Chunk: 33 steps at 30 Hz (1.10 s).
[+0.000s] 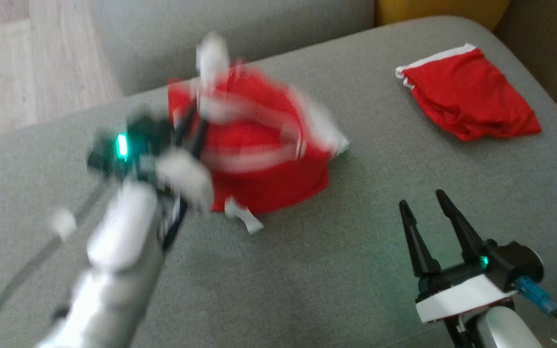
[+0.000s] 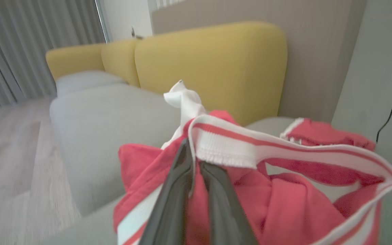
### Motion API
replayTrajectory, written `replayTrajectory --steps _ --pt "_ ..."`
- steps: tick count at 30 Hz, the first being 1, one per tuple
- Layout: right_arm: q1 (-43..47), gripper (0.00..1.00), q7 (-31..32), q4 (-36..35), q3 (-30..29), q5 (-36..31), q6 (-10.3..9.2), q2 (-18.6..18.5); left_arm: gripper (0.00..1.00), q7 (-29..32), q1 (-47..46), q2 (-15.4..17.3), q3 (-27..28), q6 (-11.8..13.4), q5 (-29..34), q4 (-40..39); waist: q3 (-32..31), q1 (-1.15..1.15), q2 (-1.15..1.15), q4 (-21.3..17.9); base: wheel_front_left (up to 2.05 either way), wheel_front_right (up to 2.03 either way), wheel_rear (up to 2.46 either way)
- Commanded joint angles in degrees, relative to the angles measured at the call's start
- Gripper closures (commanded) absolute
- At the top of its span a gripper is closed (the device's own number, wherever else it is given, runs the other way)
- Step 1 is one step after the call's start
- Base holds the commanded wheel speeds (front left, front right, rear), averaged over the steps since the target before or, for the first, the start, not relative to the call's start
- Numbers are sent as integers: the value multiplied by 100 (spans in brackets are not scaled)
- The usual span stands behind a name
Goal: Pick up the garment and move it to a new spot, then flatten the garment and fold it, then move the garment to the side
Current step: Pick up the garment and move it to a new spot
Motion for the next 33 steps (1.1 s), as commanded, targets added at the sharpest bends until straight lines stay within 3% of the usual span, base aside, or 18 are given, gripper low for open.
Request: replayTrajectory --steps 1,4,5,6,11,16,21,27,33 --pt "-287 0 -34 -168 137 20 -4 5 100 -75 -129 125 143 11 -23 -120 121 -1 0 -1 0 0 0" --pt "-309 0 -34 -89 139 31 -4 33 100 -446 273 34 73 101 -19 308 243 -1 0 60 0 0 0" --pt "-320 0 -34 -67 131 33 -4 44 56 -566 383 -5 76 166 -31 461 274 -1 0 92 0 0 0" --pt "-330 0 -34 -45 134 36 -4 57 0 -681 472 -35 76 237 -24 589 289 -1 0 119 0 0 0" --pt "-295 0 -34 55 51 21 -4 101 0 -973 983 -211 335 507 -215 610 179 -1 0 333 0 0 0" --pt "-42 0 -34 97 -148 4 -4 143 0 -982 2241 -319 968 859 -185 -905 -223 -1 0 703 0 0 0" --pt "165 0 -34 64 -330 -25 -4 215 0 -983 3233 -348 1217 1119 187 -2084 -466 -1 0 989 0 0 0" --pt "436 0 -34 56 -452 -71 -4 305 0 -983 4076 -353 1280 1275 640 -3102 -668 -1 0 1267 0 0 0" --pt "671 0 -34 61 -570 -79 -4 392 0 -983 4543 -353 1348 1274 816 -3344 -820 -1 0 1430 0 0 0"
